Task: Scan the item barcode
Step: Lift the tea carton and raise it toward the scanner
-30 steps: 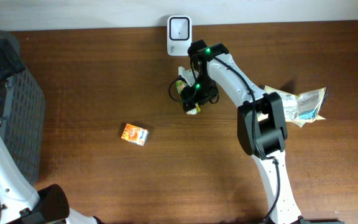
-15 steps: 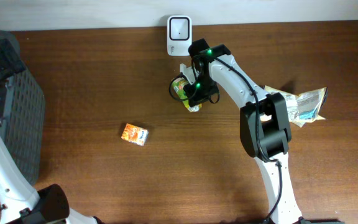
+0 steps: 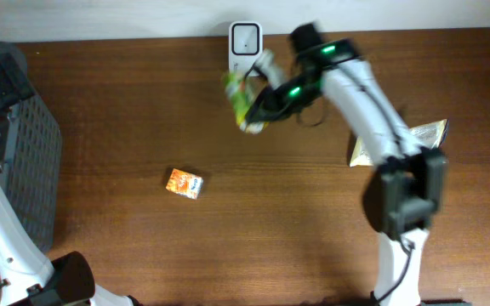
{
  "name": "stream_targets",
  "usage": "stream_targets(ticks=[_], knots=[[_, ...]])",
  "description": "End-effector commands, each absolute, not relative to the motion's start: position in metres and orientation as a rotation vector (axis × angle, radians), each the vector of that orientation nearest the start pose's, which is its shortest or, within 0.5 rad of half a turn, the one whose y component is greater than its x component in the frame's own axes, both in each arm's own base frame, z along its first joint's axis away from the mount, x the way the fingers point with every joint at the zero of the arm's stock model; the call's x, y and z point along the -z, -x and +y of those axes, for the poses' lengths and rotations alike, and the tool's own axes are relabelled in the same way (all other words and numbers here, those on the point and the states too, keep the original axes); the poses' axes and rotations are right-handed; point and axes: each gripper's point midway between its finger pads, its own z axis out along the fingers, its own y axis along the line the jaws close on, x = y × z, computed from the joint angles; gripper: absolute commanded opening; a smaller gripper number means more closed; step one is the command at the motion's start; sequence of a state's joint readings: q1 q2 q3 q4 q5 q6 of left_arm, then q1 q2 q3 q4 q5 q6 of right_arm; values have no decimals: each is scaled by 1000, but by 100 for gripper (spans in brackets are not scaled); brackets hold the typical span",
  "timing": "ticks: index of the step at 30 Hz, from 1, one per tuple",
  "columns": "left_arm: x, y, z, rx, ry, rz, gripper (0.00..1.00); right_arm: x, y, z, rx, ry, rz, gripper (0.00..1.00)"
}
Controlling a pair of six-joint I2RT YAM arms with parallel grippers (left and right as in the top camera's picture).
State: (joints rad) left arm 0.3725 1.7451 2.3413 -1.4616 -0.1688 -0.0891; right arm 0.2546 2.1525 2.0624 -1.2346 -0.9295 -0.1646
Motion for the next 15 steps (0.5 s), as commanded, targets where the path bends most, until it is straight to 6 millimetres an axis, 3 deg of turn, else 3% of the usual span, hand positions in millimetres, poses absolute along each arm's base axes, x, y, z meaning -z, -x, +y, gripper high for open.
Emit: stream_targets(ticks=[1, 6, 15], knots=[[-377, -356, 172, -342, 619, 2361, 99, -309, -394, 231, -1760, 688, 2125, 4], [-377, -356, 172, -342, 619, 2361, 99, -341, -390, 219, -1959, 669, 1931, 4], [-377, -356, 172, -342, 619, 2361, 99, -332, -393, 219, -1902, 664, 1984, 4]])
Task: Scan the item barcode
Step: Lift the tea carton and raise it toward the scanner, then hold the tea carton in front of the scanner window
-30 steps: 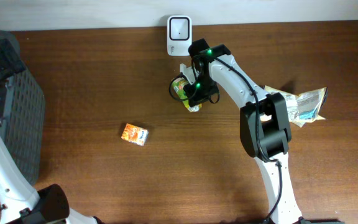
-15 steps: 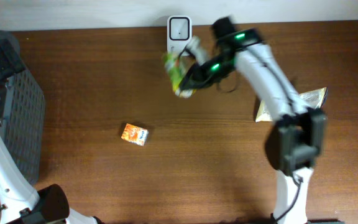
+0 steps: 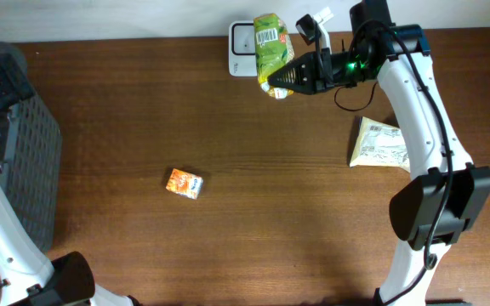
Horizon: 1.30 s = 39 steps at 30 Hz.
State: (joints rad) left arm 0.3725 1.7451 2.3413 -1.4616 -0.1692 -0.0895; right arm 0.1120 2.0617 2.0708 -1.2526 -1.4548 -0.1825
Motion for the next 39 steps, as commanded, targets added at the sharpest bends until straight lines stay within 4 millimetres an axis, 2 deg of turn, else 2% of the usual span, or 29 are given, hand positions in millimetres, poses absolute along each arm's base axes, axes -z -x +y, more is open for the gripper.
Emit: stream_targets(ticks=[1, 3, 5, 8, 9, 11, 14, 16, 19, 20, 21, 25, 30, 33, 39], knots=[[-377, -356, 172, -342, 619, 2361, 99, -330, -393, 219, -1887, 664, 1997, 4], [-378, -356, 171, -341, 619, 2361, 99, -324, -395, 218, -1847, 663, 2030, 4], [-377, -356, 171, -341, 619, 2361, 99, -303, -401, 219, -1706, 663, 2150, 4], [-377, -356, 172, -342, 619, 2361, 99, -262, -415, 219, -1318, 608, 2437, 4], [-377, -356, 172, -342, 619, 2361, 99, -255, -422, 216, -1161, 588, 2496, 4], [-377, -356, 172, -342, 619, 2361, 99, -254, -442, 204, -816, 536, 2551, 4], [-377, -356, 172, -342, 619, 2361, 99, -267, -476, 183, -255, 485, 2476, 4], [-377, -356, 172, -342, 619, 2361, 99, -273, -495, 178, 54, 488, 2381, 4], [-377, -356, 172, -342, 619, 2361, 99, -268, -524, 193, 391, 553, 2232, 4], [-377, -356, 172, -342, 619, 2361, 99, -267, -530, 194, 446, 540, 2206, 4], [-377, -356, 172, -342, 619, 2361, 99, -259, -546, 199, 553, 541, 2153, 4], [-377, -355, 171, -342, 619, 2362, 99, -233, -584, 207, 717, 619, 2045, 4], [-377, -356, 172, -342, 619, 2361, 99, -205, -626, 191, 962, 751, 1924, 4], [-377, -356, 171, -341, 619, 2361, 99, -186, -641, 179, 1059, 830, 1894, 4], [-377, -356, 172, -342, 619, 2361, 99, -179, -655, 165, 1065, 766, 1881, 4]])
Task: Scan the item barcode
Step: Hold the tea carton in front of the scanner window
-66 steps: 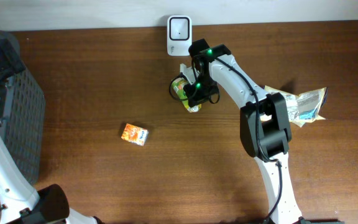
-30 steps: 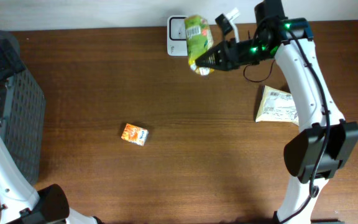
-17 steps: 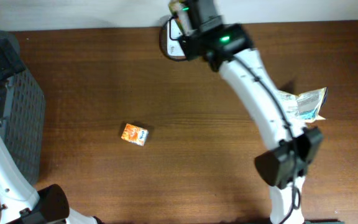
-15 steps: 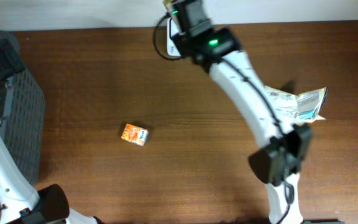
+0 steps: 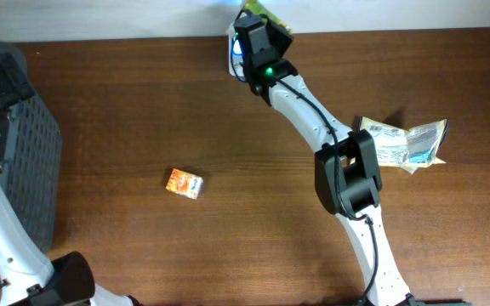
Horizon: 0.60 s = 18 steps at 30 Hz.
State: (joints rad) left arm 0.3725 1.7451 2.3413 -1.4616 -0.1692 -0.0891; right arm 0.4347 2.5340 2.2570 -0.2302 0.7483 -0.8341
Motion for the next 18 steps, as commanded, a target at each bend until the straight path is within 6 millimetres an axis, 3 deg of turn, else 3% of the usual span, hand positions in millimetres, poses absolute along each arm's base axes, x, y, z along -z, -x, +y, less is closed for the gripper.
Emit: stream_targets(ticks=[1, 18], knots=[[-377, -356, 172, -342, 619, 2361, 99, -177, -656, 165, 1063, 770, 1882, 4], [-377, -356, 172, -342, 619, 2361, 99, -169, -652, 176, 1064, 798, 1885, 4]])
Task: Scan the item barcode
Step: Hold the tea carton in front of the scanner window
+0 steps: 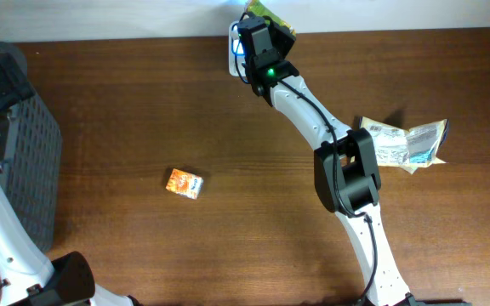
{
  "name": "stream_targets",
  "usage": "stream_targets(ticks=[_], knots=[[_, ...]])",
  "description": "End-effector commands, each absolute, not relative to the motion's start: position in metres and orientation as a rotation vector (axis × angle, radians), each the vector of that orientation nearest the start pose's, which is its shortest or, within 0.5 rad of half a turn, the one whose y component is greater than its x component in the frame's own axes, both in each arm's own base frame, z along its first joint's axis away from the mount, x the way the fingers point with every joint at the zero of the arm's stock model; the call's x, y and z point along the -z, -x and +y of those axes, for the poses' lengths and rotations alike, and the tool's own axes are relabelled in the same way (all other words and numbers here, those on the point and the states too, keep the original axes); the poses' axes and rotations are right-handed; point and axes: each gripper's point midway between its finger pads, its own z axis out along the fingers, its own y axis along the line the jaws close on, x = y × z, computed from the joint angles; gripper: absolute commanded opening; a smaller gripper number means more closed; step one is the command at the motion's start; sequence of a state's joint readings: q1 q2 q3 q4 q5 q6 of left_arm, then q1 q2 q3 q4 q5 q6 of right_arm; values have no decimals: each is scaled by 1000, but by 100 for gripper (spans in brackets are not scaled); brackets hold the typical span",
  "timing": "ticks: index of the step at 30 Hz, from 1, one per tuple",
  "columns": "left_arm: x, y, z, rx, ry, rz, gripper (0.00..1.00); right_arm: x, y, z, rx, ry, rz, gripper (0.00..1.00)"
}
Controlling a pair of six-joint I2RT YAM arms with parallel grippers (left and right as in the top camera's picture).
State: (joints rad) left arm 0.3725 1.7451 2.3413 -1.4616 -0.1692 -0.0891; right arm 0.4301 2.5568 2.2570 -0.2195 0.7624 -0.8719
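My right arm reaches across the table to its back edge, and its black wrist covers most of the white scanner [233, 61]. The right gripper [259, 20] is shut on a green packet [272, 12]. Only a corner of the packet shows past the wrist, at the top edge of the overhead view, and its barcode is hidden. My left arm lies along the left edge. Its dark wrist end sits over the basket, too indistinct to show the fingers.
A small orange packet [184, 183] lies left of the table's middle. A silvery pouch [402, 144] lies at the right, close to the right arm's elbow [347, 170]. A black mesh basket [32, 161] stands at the left edge.
Almost nothing: the right wrist and the green packet have shifted very slightly to the right over the scanner. The other items have not moved.
The right gripper held the green packet just below the scanner. Then it held it beside the scanner, label and barcode facing up. Later the arm was stretched over the scanner with the packet at the back edge, where it stays.
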Motion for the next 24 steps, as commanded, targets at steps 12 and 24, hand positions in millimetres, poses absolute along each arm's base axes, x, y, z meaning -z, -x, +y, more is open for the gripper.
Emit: stream_targets(ticks=[12, 24], knots=[[-377, -356, 172, -342, 619, 2361, 99, -164, -645, 190, 1060, 839, 1887, 4], [-377, -356, 172, -342, 619, 2361, 99, -194, -628, 198, 945, 773, 1924, 4]])
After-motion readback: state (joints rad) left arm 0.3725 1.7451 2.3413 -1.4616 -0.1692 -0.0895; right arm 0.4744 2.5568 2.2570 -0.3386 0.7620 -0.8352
